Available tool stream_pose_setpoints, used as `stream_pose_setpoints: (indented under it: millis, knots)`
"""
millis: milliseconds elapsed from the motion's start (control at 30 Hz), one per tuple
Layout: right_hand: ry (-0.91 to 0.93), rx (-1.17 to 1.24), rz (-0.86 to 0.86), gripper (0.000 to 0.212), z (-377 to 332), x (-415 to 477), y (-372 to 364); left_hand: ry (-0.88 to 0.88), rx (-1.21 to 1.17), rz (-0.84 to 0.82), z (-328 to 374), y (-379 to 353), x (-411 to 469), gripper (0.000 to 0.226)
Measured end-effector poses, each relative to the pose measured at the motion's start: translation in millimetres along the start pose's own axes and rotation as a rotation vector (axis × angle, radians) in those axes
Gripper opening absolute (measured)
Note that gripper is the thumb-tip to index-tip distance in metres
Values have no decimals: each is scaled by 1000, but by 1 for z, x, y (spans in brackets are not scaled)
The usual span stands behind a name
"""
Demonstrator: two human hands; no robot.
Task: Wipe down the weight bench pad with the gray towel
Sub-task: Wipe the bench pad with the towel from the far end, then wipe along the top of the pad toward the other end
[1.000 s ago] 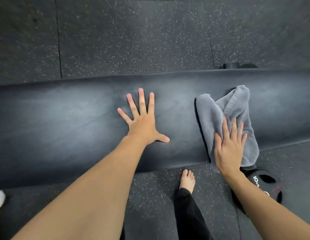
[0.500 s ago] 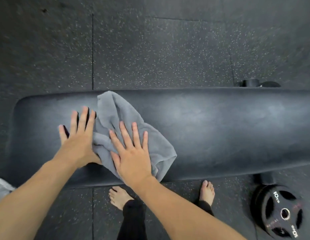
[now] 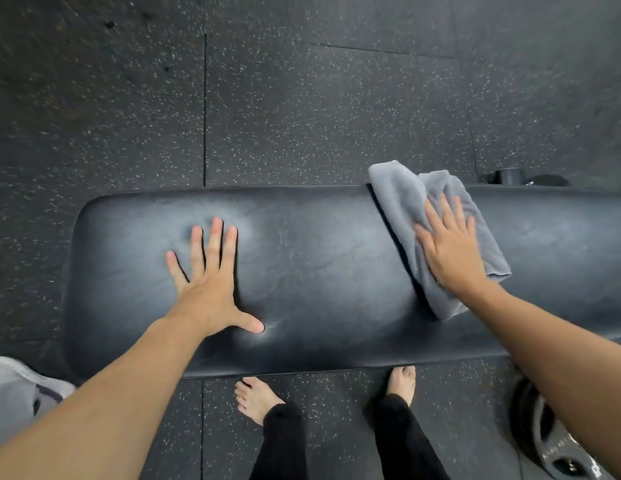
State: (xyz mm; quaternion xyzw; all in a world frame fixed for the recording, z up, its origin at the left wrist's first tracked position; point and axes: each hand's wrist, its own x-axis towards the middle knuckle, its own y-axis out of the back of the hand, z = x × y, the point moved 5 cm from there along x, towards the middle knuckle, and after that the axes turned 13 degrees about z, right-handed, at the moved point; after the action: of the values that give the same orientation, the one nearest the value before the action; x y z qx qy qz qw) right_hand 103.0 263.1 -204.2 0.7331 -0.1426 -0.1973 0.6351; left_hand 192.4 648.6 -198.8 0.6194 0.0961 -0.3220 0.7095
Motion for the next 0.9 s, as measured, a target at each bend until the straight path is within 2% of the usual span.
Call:
stream_pose_setpoints:
  millis: [167,300,400,500,567,633,700,800,900]
  knots:
    - [-35,25,108,64,-31,-11,-5,-47,-39,62,-4,-5,0,169]
    - [94,27,114,62,-96,-27,-14,-128,-76,96,-9,-2,-2,156]
    - [232,49,113,59,-175,-44,-26,-149,-307,226,-28,17,-10,118]
    - [372,81,118,57,-267,-58,-39,15,-519,550,-73,46,-27,63]
    - [502,86,116,57,-331,-65,-53,112,-535,711,-106,60,-42,48]
    - [609,103,93,57,-401,-78,-71,167,-482,794,-142,62,-62,44]
    - [659,86,65,58,-441,-71,-77,204,-458,846,-158,67,-71,43]
    - [672,8,46,59,-458,-52,-76,208,-475,887,-161,77,-66,42]
    - [792,56,18,59,-457,-100,-74,225,-488,891,-163,77,-69,37]
